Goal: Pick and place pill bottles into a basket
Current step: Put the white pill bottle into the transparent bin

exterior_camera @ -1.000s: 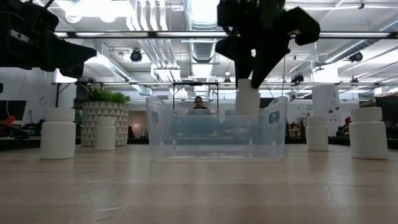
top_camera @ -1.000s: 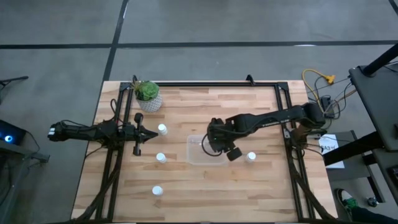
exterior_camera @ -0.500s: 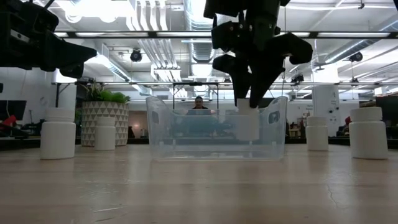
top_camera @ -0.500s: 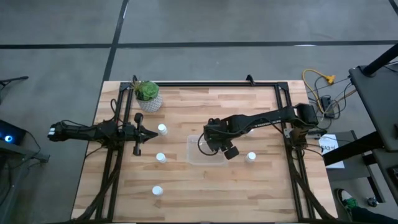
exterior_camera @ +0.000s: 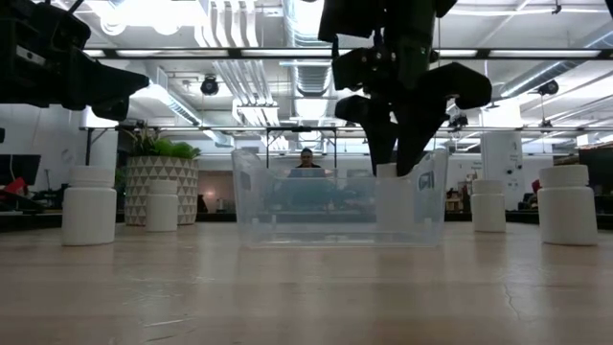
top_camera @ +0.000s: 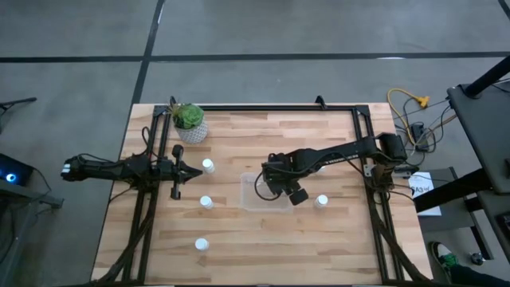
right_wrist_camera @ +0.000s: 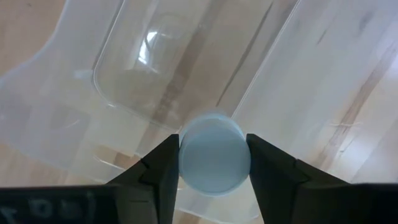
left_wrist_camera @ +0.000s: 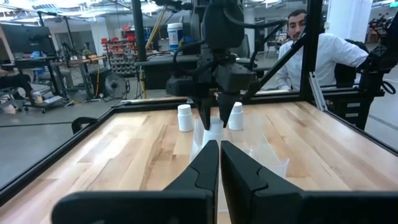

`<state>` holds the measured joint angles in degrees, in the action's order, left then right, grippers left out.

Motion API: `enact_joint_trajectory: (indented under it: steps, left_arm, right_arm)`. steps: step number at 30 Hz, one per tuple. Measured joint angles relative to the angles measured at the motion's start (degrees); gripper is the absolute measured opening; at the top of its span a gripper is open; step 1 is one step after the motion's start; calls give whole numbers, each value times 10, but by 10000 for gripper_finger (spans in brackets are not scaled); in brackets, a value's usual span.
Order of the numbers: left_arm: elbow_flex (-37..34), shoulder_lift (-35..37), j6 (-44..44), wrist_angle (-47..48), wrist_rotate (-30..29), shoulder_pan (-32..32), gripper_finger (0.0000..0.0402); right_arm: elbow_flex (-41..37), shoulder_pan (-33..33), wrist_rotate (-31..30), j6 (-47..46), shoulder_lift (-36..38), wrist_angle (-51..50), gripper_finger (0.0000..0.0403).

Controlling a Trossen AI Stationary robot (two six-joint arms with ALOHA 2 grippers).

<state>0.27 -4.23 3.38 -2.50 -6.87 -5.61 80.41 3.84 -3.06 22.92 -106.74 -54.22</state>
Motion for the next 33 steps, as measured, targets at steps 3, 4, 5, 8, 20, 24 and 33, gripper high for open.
enact_joint_trajectory:
  steps: [3, 4, 5, 8, 20, 24, 33]
  left_arm:
    - [0, 0, 0, 0, 0, 0, 0]
    - [0, 0, 0, 0, 0, 0, 0]
    - [0, 0, 0, 0, 0, 0, 0]
    - [0, 0, 0, 0, 0, 0, 0]
    - [0, 0, 0, 0, 0, 0, 0]
    - [0, 0, 0, 0, 0, 0, 0]
    - [0, 0, 0, 0, 0, 0, 0]
  right_arm:
    - [-4, 0, 0, 0, 0, 2, 167]
    - [-4, 0, 0, 0, 0, 4, 169]
    - [-4, 0, -1, 0, 0, 5, 170]
    - [-4, 0, -1, 1, 0, 5, 168]
    - [-4, -2, -17, 7, 0, 5, 185]
    - [-4, -2, -17, 7, 0, 4, 190]
    - [-3, -2, -18, 7, 0, 4, 191]
